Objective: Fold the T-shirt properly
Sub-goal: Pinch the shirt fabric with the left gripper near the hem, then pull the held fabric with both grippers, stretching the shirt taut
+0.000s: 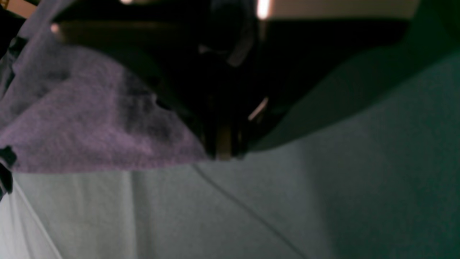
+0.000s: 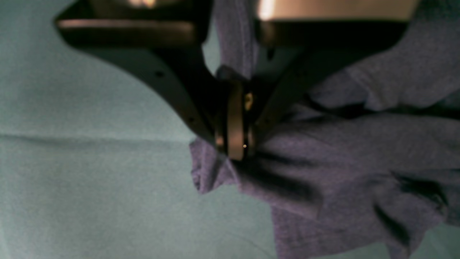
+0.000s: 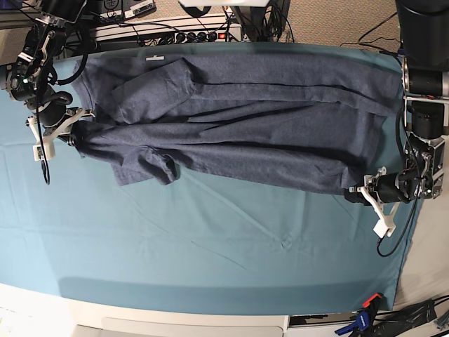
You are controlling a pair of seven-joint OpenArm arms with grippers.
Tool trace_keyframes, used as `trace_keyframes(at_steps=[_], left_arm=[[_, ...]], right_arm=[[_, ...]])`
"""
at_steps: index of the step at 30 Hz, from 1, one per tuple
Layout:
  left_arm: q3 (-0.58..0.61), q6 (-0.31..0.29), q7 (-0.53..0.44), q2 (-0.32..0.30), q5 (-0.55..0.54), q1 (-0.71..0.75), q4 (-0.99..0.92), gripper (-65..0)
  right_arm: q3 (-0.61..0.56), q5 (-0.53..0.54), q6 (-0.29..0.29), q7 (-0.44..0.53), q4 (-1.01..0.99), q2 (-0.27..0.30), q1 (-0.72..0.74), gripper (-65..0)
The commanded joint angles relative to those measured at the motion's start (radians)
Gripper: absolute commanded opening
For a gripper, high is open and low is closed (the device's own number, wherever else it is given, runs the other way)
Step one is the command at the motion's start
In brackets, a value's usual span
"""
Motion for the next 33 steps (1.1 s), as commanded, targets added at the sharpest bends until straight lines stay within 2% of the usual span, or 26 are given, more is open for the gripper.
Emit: trace_keyframes(at_steps=[1,15,19,23,28,33], left_arm=[[-0.001,-0.003,-0.007,-0.014,-0.01,-0.025,0.009,-65.0],[-0.002,-0.004,-0.006,-0.019,-0.014,-0.031,0.01,-65.0],[-0.002,-0.007,0.015,-0.032,-0.06,-0.054,0.011,-65.0],[-0.002,-0.038,0.028,-0.05,-0.092,-0.095,0.011,-65.0],[-0.002,-0.038,0.042,-0.067,-0.103,-0.145,0.011,-65.0],[-0.002,-0.057,0.105,-0.079,-0.19,-0.158,0.011,-65.0]], right_arm=[[0.006,0.017,0.003,0.026,0.018,0.018,0.009,-65.0],[0.006,0.018,0.003,0.026,0.018,0.018,0.01,-65.0],[0.006,0.018,0.003,0.026,0.018,0.018,0.01,-65.0],[0.006,0.018,0.003,0.026,0.018,0.018,0.01,-65.0],[0.006,0.017,0.003,0.026,0.018,0.018,0.01,-65.0],[0.006,0.017,0.003,0.026,0.018,0.018,0.009,-65.0]])
